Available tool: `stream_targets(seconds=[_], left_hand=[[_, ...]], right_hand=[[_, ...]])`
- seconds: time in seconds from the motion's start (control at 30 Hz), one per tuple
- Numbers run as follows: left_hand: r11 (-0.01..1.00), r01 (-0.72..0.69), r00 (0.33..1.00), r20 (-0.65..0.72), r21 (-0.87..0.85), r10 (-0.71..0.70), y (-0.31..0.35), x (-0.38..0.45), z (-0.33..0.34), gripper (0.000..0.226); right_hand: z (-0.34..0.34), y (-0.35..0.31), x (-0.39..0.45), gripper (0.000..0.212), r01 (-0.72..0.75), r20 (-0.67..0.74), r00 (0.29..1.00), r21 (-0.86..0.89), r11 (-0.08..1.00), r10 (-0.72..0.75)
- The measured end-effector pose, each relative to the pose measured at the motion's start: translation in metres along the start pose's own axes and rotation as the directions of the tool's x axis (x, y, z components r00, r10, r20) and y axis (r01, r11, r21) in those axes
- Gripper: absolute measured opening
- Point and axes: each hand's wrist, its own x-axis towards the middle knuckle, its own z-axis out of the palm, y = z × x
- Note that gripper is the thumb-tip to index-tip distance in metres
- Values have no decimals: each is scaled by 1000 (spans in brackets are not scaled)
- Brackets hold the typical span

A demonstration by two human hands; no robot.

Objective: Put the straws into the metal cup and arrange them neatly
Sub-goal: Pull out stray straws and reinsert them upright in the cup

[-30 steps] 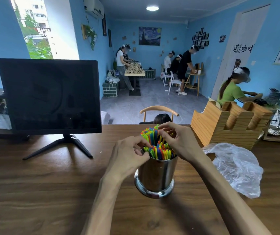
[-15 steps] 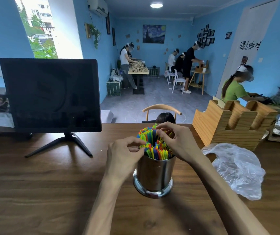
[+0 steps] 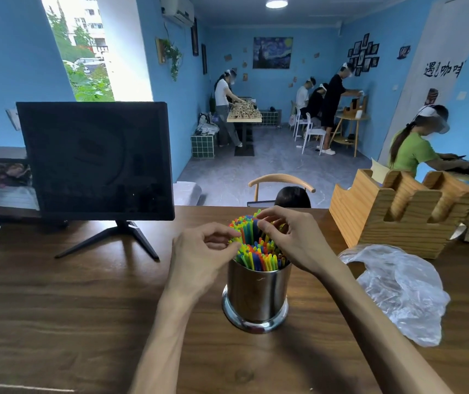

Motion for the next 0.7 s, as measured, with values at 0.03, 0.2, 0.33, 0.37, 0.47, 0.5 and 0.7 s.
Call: stream_targets(seconds=[0.03, 0.2, 0.33, 0.37, 0.47, 0.5, 0.7], left_hand=[[1000, -9, 1000, -3, -18, 9, 5, 2, -3, 24], [988, -74, 996, -61, -136, 66, 41, 26, -22, 23], [972, -167, 982, -111, -162, 151, 69, 44, -29, 23], [970, -186, 979, -118, -160, 168, 75, 47, -30, 24], [955, -237, 967, -139, -177, 215, 89, 58, -30, 25], [949, -253, 962, -147, -187, 228, 93, 60, -29, 25], [898, -289, 941, -271, -331, 202, 100, 70, -26, 22]], right_hand=[[-1, 0, 1, 19, 0, 8, 1000, 4, 1000, 0], [-5, -3, 2, 16, -12, 75, 997, 80, 997, 6], [-8, -6, 1, 18, 2, 55, 998, 226, 974, -15], [-10, -8, 0, 19, 12, 58, 998, 289, 957, -30], [-11, -15, -2, 23, -14, 137, 989, 457, 890, -54], [-10, -16, -2, 24, -17, 141, 988, 477, 878, -58], [-20, -14, 3, 21, 5, 66, 996, 576, 817, -52]])
